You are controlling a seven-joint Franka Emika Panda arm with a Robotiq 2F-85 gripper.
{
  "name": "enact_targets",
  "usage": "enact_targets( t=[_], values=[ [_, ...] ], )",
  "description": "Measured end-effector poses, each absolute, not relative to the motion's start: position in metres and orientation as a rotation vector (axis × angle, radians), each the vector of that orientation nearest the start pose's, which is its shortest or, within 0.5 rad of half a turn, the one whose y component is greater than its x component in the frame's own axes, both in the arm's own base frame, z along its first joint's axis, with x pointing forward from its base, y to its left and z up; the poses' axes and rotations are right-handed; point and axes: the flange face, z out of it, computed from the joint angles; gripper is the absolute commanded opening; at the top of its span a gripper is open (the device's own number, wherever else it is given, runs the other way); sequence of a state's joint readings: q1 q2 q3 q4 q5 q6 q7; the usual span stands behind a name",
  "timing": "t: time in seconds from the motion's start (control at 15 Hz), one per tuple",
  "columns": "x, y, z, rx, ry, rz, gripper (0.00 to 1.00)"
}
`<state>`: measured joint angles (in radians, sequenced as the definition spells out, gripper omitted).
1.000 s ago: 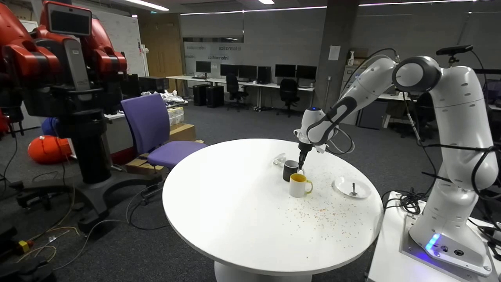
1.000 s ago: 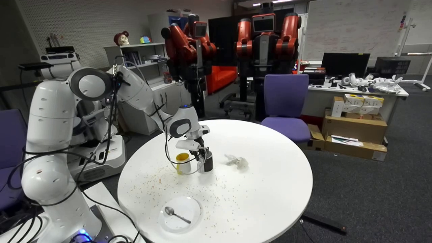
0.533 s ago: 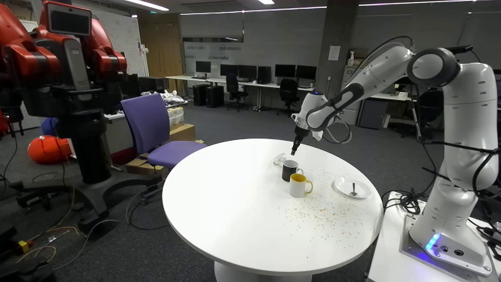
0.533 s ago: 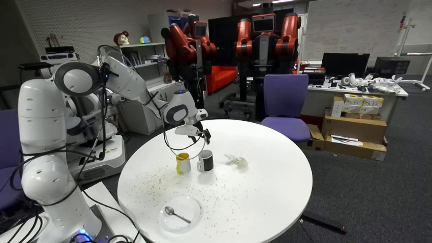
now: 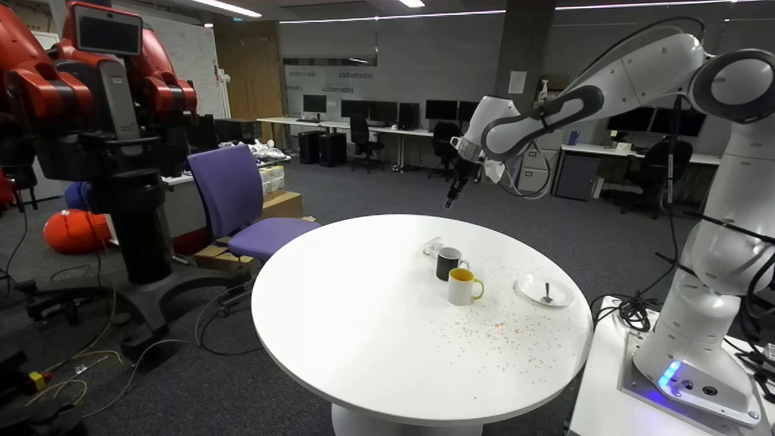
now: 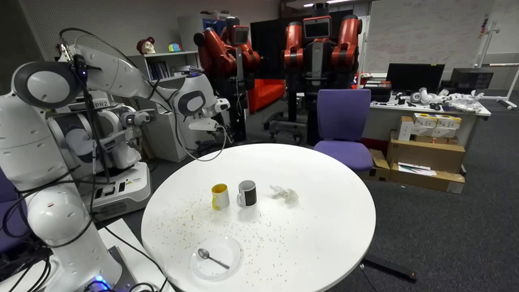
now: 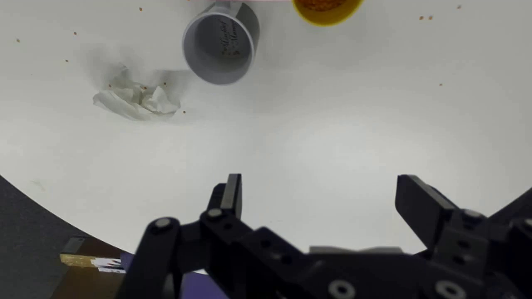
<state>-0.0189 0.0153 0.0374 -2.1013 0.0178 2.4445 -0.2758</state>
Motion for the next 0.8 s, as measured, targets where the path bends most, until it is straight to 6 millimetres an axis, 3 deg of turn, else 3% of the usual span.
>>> enact_targets(
  t=[0.2, 0.53, 0.8],
  values=[
    [0.557, 0.03, 0.479, -3.089, -0.453, -0.476, 1.0],
    [0.529, 0.044, 0.523, -3.083, -0.46, -0.506, 1.0],
    [0.528, 0.046, 0.522, -3.083, -0.464, -0.501, 1.0]
  ],
)
